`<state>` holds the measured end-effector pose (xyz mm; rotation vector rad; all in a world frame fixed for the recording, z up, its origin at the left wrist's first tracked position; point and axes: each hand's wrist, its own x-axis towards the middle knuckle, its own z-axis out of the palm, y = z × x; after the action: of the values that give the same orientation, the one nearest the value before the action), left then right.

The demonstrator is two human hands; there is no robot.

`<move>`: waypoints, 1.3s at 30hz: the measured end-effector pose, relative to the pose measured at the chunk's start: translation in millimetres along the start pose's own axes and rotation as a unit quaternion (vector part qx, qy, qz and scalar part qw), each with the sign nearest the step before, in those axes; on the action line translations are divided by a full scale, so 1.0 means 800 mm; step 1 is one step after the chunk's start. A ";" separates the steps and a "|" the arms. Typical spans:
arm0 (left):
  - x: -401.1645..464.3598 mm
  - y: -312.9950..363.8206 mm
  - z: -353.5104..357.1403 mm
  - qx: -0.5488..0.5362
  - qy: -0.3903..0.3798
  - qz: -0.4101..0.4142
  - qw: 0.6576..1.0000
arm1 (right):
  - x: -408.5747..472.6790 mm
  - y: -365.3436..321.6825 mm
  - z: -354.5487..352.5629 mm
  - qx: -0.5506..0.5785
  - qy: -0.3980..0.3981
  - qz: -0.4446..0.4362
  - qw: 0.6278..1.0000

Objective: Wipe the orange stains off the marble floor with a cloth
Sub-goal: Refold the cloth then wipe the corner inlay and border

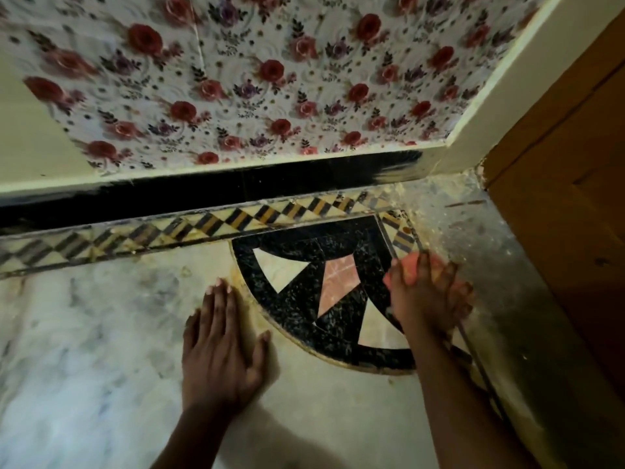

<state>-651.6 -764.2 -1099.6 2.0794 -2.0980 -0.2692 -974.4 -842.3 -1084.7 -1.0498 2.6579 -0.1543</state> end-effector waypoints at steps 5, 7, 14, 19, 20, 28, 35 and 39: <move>-0.001 0.000 -0.008 0.002 -0.021 0.009 1.000 | 0.017 -0.056 0.009 -0.077 -0.032 -0.165 0.983; 0.000 0.002 -0.010 -0.001 -0.024 0.007 1.000 | -0.018 -0.012 0.004 -0.108 -0.033 -0.257 0.960; 0.003 0.000 -0.008 -0.002 -0.024 0.011 1.000 | 0.054 -0.058 -0.007 -0.031 -0.008 -0.064 0.997; 0.003 0.003 -0.009 0.001 -0.032 0.014 0.999 | 0.036 -0.149 0.023 -0.087 -0.035 -0.239 0.966; 0.004 0.004 -0.012 -0.001 -0.034 0.012 0.999 | 0.015 -0.140 0.023 -0.103 -0.044 -0.293 0.950; 0.009 0.005 -0.010 0.008 -0.062 0.003 0.998 | 0.047 -0.154 0.016 -0.003 0.000 0.007 1.000; 0.007 0.005 -0.013 0.006 -0.064 0.001 0.998 | -0.069 -0.258 0.065 -0.030 -0.048 -0.270 0.961; 0.008 0.003 -0.013 0.002 -0.059 0.007 0.998 | -0.116 -0.179 0.061 -0.087 -0.063 -0.431 0.896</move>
<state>-651.6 -770.5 -1088.5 2.0990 -2.1784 -0.3949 -801.5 -883.1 -1082.9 -2.1441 1.9286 -0.0153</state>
